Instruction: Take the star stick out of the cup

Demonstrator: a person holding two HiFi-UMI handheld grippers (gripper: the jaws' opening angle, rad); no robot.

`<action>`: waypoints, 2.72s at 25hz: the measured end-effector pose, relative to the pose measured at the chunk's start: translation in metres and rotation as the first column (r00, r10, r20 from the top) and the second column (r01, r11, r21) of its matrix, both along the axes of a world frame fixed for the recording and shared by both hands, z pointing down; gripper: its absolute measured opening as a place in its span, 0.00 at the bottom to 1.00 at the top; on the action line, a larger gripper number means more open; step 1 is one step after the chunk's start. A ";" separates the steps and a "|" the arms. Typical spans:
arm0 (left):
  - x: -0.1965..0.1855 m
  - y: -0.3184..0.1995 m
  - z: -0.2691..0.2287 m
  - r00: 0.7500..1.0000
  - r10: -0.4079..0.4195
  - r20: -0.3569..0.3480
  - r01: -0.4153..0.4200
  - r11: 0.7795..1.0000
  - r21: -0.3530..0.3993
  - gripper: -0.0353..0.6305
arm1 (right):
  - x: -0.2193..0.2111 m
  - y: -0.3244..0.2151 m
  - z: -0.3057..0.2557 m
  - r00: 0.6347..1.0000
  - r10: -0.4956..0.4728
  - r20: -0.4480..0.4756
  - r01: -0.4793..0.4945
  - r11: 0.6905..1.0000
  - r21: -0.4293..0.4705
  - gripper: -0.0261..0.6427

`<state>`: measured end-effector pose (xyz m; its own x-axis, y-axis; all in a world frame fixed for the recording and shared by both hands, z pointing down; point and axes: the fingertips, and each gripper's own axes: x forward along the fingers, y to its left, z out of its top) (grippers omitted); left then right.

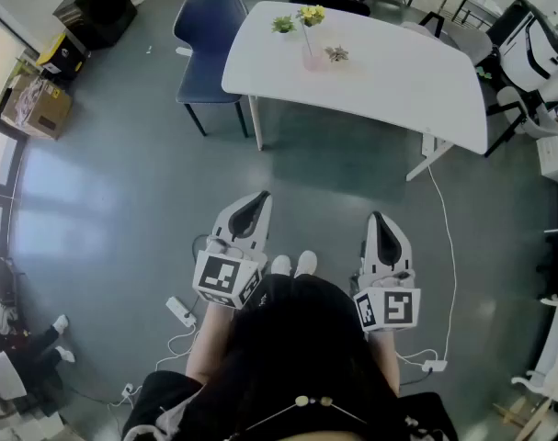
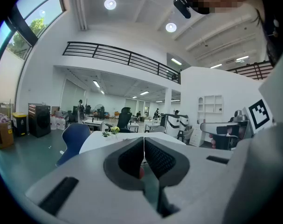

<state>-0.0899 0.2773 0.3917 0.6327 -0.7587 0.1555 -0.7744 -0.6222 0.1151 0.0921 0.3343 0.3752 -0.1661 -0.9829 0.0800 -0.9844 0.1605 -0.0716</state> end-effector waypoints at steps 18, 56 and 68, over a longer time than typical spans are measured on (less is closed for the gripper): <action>0.047 -0.003 0.011 0.999 0.013 0.032 -0.012 1.000 -0.027 0.06 | 0.044 -0.007 0.014 0.998 -0.024 0.066 0.025 1.000 -0.010 0.04; -0.015 -0.340 0.030 0.999 0.020 -0.031 -0.022 0.997 -0.076 0.06 | 0.001 -0.394 0.075 0.995 -0.094 -0.018 0.087 0.962 -0.258 0.04; -0.019 -0.409 0.045 0.989 -0.144 -0.021 0.140 0.981 -0.135 0.06 | -0.005 -0.563 0.146 0.935 -0.329 -0.137 0.238 0.864 -0.444 0.16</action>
<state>-0.1091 -0.1322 0.4366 0.5257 -0.8152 0.2430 -0.8487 -0.4834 0.2147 0.0875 -0.2290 0.5217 -0.3685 -0.7637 0.5301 -0.9006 0.4346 0.0002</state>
